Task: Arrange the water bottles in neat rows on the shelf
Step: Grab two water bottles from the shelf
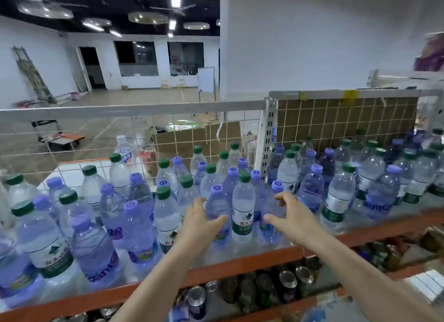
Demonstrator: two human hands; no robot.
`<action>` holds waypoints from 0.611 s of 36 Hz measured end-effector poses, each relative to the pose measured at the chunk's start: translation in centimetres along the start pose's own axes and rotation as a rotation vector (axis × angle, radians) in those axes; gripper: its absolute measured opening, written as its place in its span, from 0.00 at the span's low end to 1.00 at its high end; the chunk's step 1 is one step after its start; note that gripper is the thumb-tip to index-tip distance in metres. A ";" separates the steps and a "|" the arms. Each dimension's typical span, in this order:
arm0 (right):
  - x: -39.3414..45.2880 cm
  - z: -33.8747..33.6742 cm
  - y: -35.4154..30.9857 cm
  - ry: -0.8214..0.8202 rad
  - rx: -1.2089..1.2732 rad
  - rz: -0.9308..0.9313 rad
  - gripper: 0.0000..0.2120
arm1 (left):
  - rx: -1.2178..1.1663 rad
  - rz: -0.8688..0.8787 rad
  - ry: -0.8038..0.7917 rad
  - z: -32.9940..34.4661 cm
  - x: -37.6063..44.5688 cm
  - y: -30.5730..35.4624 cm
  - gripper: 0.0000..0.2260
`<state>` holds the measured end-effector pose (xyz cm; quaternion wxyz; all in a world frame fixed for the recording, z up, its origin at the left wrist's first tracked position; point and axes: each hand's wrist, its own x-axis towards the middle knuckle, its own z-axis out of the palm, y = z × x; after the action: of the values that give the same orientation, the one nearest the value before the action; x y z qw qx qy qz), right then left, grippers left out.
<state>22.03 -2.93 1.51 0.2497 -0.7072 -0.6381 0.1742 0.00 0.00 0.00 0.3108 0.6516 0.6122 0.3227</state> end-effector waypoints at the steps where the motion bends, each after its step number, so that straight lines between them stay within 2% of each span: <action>1: 0.3 0.2 0.1 0.032 0.017 0.022 0.28 | 0.009 0.001 -0.002 0.2 0.4 -0.1 0.32; 8: 2.1 1.3 1.5 0.148 -0.002 0.151 0.40 | -0.043 -0.077 -0.046 2.9 2.4 -1.2 0.37; 11: 3.1 1.8 2.5 0.116 0.015 0.170 0.42 | -0.019 -0.099 -0.024 3.9 2.6 -1.0 0.41; 19: 5.9 3.0 5.0 -0.001 0.103 0.209 0.48 | -0.061 -0.176 0.135 5.8 3.9 -0.3 0.33; 22: 6.6 3.0 6.1 -0.022 0.167 0.189 0.44 | -0.103 -0.208 0.208 6.8 4.3 -0.4 0.31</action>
<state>26.07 3.60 -3.97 0.2831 -0.7389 -0.5547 0.2571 5.41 4.26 -4.17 0.3103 0.5309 0.6878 0.3857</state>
